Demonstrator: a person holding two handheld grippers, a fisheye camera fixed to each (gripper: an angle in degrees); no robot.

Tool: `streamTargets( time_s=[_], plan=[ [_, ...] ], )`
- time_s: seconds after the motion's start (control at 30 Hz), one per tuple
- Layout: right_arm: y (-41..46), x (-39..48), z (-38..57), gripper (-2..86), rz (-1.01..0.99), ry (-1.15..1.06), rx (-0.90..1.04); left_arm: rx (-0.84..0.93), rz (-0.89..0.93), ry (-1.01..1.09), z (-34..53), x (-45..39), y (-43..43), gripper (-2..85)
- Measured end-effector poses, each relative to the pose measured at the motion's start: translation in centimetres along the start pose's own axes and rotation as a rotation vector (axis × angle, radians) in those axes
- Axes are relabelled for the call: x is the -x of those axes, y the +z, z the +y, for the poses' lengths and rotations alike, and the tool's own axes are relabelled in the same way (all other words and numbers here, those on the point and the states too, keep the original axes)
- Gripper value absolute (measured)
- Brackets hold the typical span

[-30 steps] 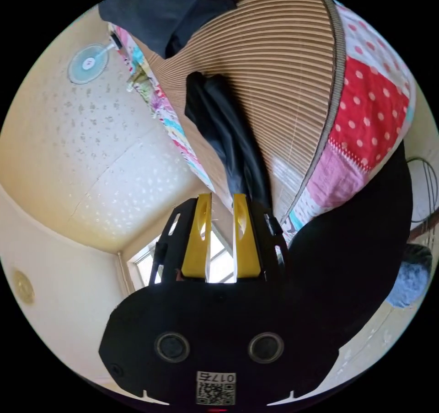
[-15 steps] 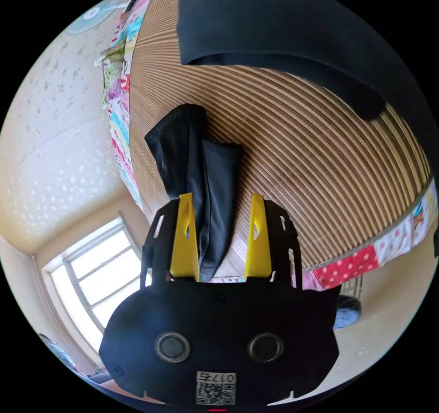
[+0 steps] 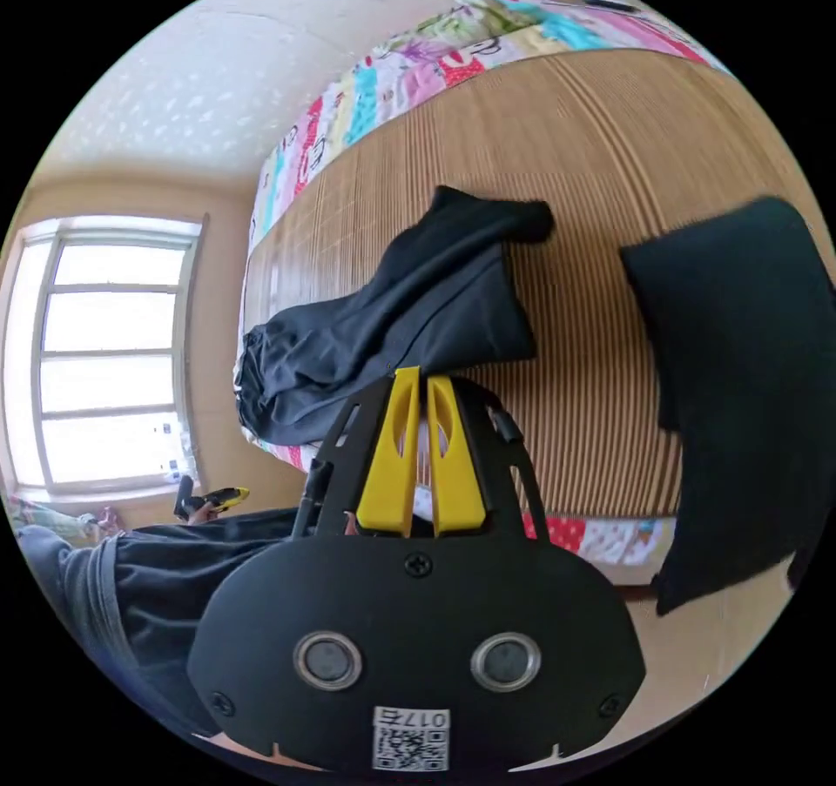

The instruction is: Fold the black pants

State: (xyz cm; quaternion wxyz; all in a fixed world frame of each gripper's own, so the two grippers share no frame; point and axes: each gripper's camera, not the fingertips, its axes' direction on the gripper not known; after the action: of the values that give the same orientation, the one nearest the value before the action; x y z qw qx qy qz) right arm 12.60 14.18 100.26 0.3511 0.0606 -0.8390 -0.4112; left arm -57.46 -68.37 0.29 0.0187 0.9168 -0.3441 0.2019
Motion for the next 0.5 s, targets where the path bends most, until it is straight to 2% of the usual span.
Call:
streamTargets(
  time_s=[0.1,0.17,0.2,0.27,0.33,0.5],
  plan=[
    [-0.3,-4.0,6.9,0.9,0.004,0.211,-0.018,-0.004,0.026,0.012,-0.2,-1.4,1.2,4.3],
    [0.9,-9.6,12.6,0.9,-0.097,0.484,-0.02,0.005,0.039,0.009,0.0,-2.1,2.5,4.3],
    [1.0,-10.8,14.1,0.9,-0.13,0.548,-0.037,0.011,0.038,0.008,0.1,-2.3,2.8,4.3],
    [0.0,-13.2,18.1,0.8,-0.233,0.668,-0.171,0.038,0.024,-0.006,0.4,-2.4,4.2,4.3],
    [-1.2,-12.9,18.4,0.9,-0.243,0.638,-0.249,0.048,0.01,-0.027,0.7,-2.3,4.8,4.3],
    [-2.0,-9.2,9.4,2.5,-0.205,0.286,-0.15,0.041,0.012,-0.079,1.9,-2.2,5.7,4.2]
  ],
)
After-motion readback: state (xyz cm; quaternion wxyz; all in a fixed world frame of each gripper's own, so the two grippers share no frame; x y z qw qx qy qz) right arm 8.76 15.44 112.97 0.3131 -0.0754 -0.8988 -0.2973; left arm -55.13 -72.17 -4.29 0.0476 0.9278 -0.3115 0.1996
